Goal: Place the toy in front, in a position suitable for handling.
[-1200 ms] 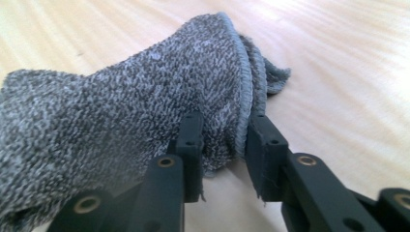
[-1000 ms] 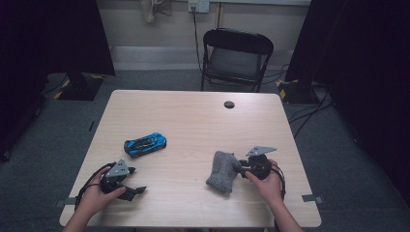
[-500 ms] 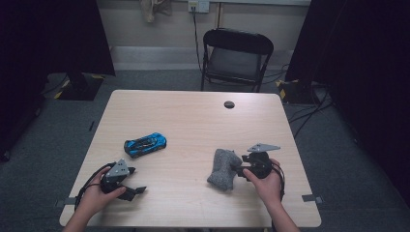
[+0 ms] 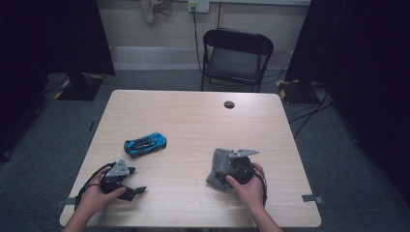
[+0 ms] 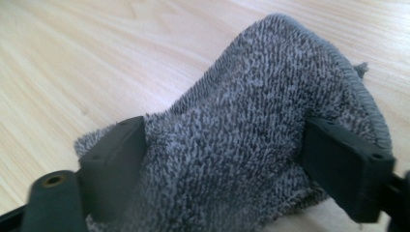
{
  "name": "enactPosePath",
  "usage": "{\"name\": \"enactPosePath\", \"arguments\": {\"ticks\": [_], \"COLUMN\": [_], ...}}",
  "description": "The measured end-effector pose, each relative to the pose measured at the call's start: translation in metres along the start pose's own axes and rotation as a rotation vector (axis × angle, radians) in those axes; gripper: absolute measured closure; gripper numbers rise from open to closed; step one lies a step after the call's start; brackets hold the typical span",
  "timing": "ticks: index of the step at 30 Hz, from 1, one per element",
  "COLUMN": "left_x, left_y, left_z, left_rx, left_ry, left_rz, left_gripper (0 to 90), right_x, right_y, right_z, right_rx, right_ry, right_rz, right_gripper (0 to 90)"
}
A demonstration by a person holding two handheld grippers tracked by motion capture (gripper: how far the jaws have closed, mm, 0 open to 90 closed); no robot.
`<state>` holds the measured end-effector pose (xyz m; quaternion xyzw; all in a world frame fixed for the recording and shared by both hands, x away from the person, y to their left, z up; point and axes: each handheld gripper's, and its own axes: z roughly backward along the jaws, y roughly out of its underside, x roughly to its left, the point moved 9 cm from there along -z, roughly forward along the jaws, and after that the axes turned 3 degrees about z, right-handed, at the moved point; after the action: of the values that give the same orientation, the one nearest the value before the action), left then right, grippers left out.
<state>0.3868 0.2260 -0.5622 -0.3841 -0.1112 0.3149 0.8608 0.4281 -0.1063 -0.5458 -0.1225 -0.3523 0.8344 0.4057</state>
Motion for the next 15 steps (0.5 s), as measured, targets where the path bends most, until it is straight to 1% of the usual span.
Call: {"name": "enactPosePath", "arguments": {"ticks": [2, 3, 4, 5, 6, 7, 8, 9, 10, 12, 13, 14, 15], "left_x": [0.000, 0.000, 0.000, 0.000, 0.001, 0.002, 0.002, 0.003, 0.004, 0.005, 0.005, 0.006, 0.006], "left_y": [0.000, 0.000, 0.000, 0.000, -0.001, -0.001, -0.001, -0.002, -0.003, -0.003, -0.003, -0.003, -0.003], "left_z": [0.000, 0.000, 0.000, -0.001, -0.001, -0.001, -0.001, -0.001, -0.001, -0.001, -0.001, -0.001, -0.001], "left_rx": [0.000, 0.000, 0.001, 0.002, 0.002, 0.002, 0.002, 0.000, -0.006, -0.007, -0.007, -0.006, -0.005], "left_ry": [0.000, 0.000, 0.000, 0.000, -0.003, -0.003, -0.003, -0.008, -0.012, -0.012, -0.016, -0.021, -0.022], "left_rz": [0.000, 0.000, -0.001, -0.002, -0.001, 0.001, 0.001, 0.003, 0.007, 0.008, 0.008, 0.007, 0.009], "left_gripper": [11.9, 11.9, 11.9, 11.4, 11.1, 11.4, 12.2, 12.2, 15.7, 15.7, 15.7, 15.8, 15.8], "right_x": [-0.003, -0.006, -0.009, -0.013, -0.016, -0.016, -0.016, -0.015, -0.014, -0.014, -0.013, -0.013, -0.012], "right_y": [0.000, 0.000, -0.001, -0.001, -0.004, -0.006, -0.006, -0.007, -0.010, -0.011, -0.011, -0.011, -0.011], "right_z": [0.001, 0.002, 0.003, 0.004, 0.006, 0.006, 0.006, 0.006, 0.003, 0.001, -0.002, -0.006, -0.009], "right_rx": [0.012, 0.016, 0.016, 0.017, -0.008, -0.018, -0.018, -0.024, -0.040, -0.045, -0.041, -0.035, -0.033], "right_ry": [-0.017, -0.022, -0.021, -0.013, 0.012, 0.027, 0.027, 0.040, 0.094, 0.097, 0.100, 0.109, 0.112], "right_rz": [0.039, 0.050, 0.051, 0.034, -0.005, -0.015, -0.015, -0.015, -0.029, -0.037, -0.059, -0.067, -0.058], "right_gripper": [20.1, 19.9, 18.5, 17.1, 16.7, 15.8, 15.8, 15.3, 14.2, 14.2, 14.1, 14.1, 14.6]}}
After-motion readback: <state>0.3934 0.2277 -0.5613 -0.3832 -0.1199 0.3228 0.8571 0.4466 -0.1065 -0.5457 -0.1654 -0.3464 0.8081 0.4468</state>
